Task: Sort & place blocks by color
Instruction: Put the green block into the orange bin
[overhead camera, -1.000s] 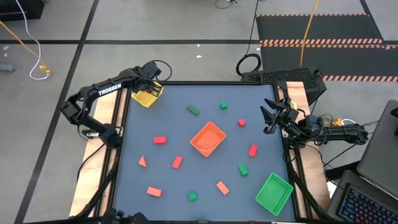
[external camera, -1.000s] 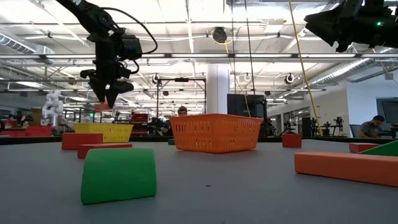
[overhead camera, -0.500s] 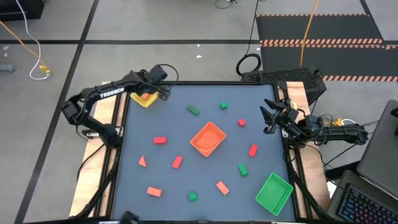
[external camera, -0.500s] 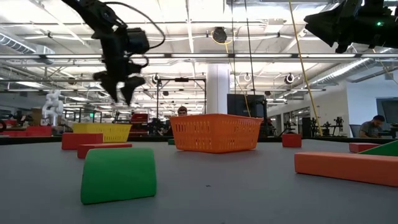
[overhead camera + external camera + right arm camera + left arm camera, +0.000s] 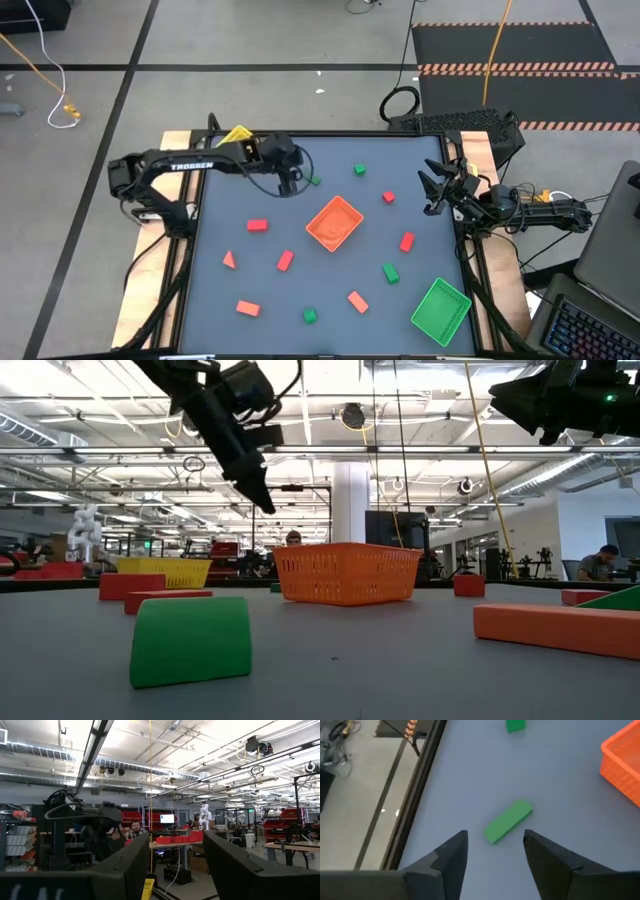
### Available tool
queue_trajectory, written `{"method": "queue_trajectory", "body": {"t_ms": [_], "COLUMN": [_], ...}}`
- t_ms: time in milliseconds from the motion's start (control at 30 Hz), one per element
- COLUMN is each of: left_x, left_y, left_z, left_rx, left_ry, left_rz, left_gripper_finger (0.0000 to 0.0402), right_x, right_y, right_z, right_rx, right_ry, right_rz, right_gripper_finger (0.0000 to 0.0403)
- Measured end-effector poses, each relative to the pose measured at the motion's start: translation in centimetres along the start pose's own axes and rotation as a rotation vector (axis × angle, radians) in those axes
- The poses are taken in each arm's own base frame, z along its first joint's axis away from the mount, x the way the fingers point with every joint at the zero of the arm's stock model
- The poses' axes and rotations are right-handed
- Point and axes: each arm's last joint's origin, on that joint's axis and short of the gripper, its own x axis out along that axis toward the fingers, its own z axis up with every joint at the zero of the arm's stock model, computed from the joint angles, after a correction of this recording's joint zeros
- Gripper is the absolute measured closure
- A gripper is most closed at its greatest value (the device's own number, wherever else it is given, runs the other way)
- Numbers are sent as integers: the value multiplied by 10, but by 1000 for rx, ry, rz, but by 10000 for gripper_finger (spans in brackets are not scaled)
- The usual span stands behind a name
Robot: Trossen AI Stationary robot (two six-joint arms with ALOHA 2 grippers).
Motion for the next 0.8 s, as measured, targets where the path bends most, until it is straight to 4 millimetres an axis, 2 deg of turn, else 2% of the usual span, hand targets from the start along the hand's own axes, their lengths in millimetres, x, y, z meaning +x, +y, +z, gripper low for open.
{"method": "queue_trajectory", "body": {"t_ms": [200, 467, 633, 800], "left_x": [36, 75, 101, 114], "left_y": [5, 8, 8, 6], "left_z": [4, 28, 32, 32], "left_rx": [42, 116, 161, 187], "left_ry": [84, 312, 385, 404], "left_rz": [-67, -191, -225, -239], "left_gripper_finger": [223, 205, 199, 197], "right_x": [0, 0, 0, 0], "right_y": [0, 0, 0, 0], "right_z": [1, 1, 0, -2], "right_rx": [-1, -4, -5, -11], "right_ry": [-6, -6, 3, 18], "right_rz": [-1, -3, -1, 3], "right_gripper_finger": [220, 220, 220, 220]}}
